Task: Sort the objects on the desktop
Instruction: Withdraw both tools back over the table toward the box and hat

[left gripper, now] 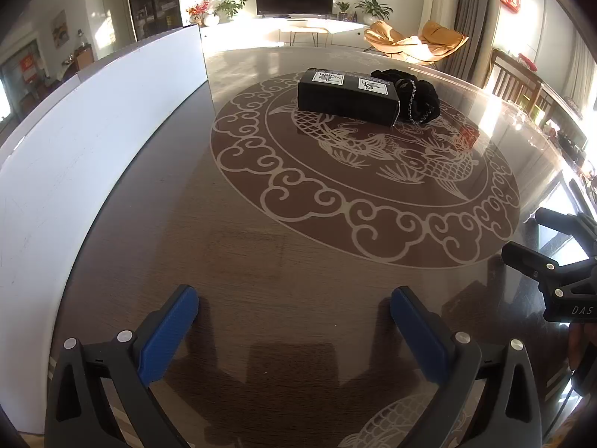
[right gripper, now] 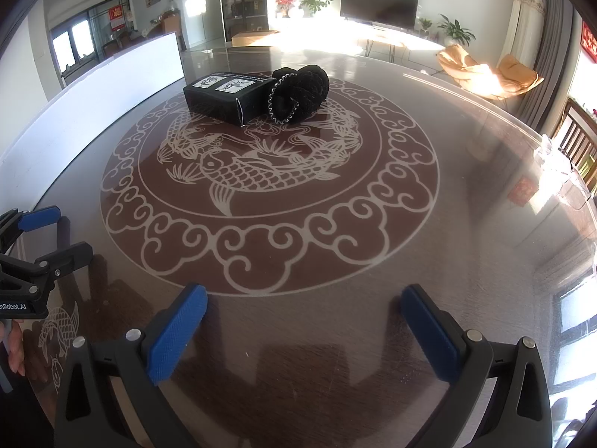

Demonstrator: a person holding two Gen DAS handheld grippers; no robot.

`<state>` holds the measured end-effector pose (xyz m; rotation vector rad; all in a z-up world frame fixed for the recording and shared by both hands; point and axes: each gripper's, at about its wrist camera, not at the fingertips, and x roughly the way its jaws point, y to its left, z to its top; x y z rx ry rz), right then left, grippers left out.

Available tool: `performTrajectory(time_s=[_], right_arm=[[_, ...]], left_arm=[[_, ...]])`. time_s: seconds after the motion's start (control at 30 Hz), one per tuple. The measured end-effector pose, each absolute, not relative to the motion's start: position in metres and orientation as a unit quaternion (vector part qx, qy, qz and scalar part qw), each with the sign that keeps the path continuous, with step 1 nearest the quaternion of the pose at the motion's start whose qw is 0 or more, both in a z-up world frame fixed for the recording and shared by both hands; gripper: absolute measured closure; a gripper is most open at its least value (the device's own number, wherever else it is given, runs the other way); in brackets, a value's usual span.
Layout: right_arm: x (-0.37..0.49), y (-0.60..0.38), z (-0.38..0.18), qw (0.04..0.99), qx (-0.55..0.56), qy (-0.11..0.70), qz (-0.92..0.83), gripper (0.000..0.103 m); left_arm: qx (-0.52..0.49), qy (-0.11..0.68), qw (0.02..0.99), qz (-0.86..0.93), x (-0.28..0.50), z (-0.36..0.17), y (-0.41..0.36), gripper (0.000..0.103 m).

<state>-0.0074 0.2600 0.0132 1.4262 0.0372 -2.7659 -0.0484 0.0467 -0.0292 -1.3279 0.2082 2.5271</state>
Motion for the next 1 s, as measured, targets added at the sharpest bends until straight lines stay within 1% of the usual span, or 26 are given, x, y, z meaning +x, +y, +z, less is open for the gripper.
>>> performTrajectory(time_s=[0.1, 0.37, 0.57, 0.77, 0.93, 1.0], right_arm=[[-0.007, 0.26, 0.013, 0.015, 0.458, 0.012, -0.889, 0.0], [-0.007, 0.26, 0.013, 0.015, 0.458, 0.012, -0.889, 0.0], [-0.015, 0.262, 0.013, 0.019, 0.458, 0.014, -0.889, 0.0], [-0.076, 0.278, 0.013, -0.02, 0.458, -0.006, -0.889, 0.0], [-0.135, 0.26, 0.015, 0.001, 0.462, 0.006, -0.887, 0.0], [-0.156, 0.259, 0.015, -0.018, 0.464, -0.004, -0.886, 0.0]], left_arm=[[-0.459, 0.07, 0.14, 0.874, -0.049, -0.029, 0.046, 0.0], [-0.454, 0.024, 0.132, 0.881, -0.051, -0.026, 0.031, 0.0], [-0.456, 0.034, 0.128, 0.88, -0.051, -0.027, 0.034, 0.0], [-0.456, 0.035, 0.127, 0.88, -0.051, -0.027, 0.034, 0.0], [-0.455, 0.032, 0.128, 0.881, -0.051, -0.027, 0.034, 0.0], [-0.455, 0.032, 0.128, 0.881, -0.051, -0.027, 0.034, 0.0]])
